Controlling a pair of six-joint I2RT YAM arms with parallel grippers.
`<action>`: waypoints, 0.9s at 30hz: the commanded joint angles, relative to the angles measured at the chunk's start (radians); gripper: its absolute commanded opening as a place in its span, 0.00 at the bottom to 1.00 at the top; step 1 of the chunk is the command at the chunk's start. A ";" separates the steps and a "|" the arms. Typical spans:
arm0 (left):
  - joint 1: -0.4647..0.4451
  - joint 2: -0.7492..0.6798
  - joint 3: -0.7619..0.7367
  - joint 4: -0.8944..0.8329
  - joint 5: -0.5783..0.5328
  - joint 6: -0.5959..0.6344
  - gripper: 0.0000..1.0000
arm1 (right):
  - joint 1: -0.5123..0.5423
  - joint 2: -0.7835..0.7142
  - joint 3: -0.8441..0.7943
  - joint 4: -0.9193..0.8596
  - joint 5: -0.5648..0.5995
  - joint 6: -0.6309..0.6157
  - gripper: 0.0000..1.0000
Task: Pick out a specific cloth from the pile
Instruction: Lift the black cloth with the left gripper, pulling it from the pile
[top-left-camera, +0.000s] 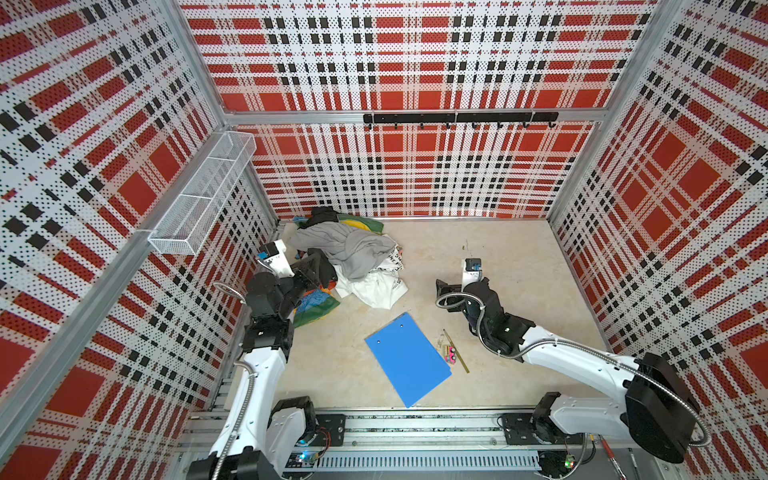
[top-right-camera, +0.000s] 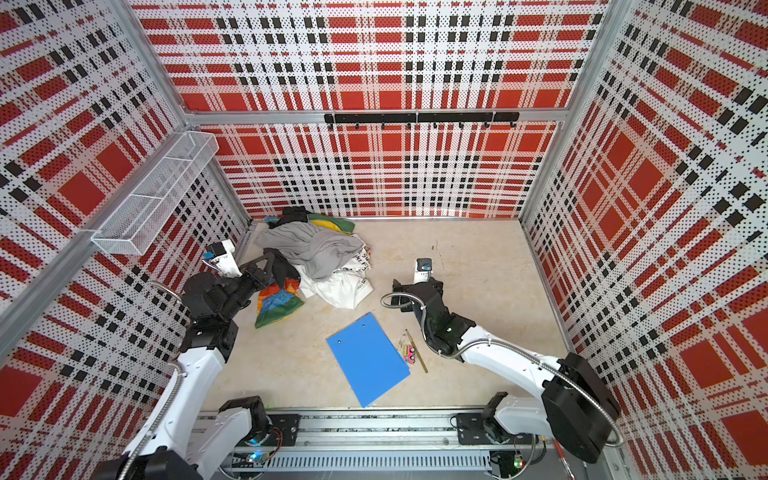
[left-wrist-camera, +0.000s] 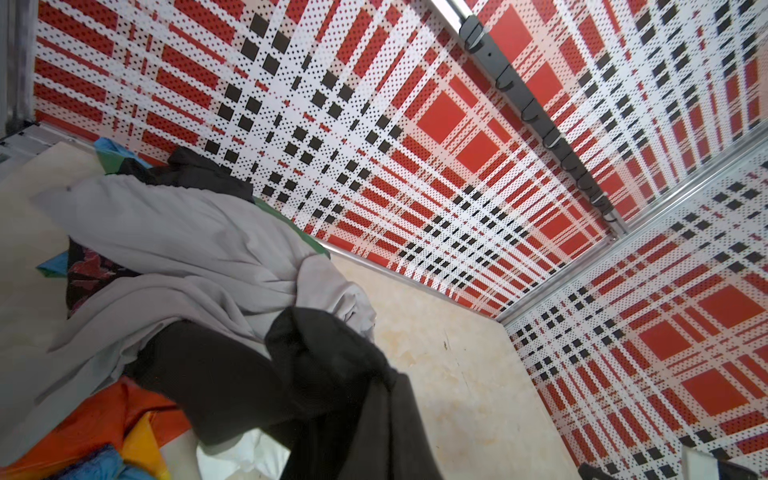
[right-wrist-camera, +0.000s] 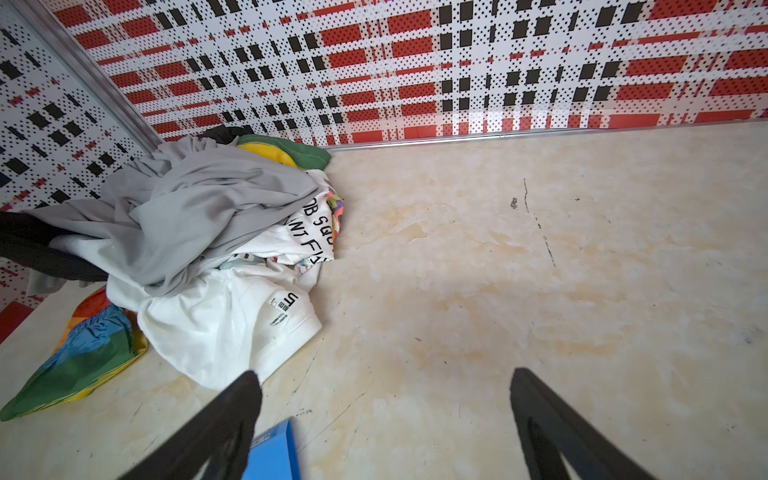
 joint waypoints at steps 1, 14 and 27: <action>0.007 0.012 0.029 0.160 0.015 -0.049 0.00 | 0.005 -0.029 -0.009 0.067 -0.042 -0.037 1.00; 0.024 0.038 0.097 0.205 0.014 -0.074 0.00 | 0.016 -0.071 -0.019 0.054 -0.045 -0.021 1.00; 0.034 0.066 0.167 0.360 0.077 -0.118 0.00 | 0.023 -0.091 -0.023 0.040 -0.037 -0.027 1.00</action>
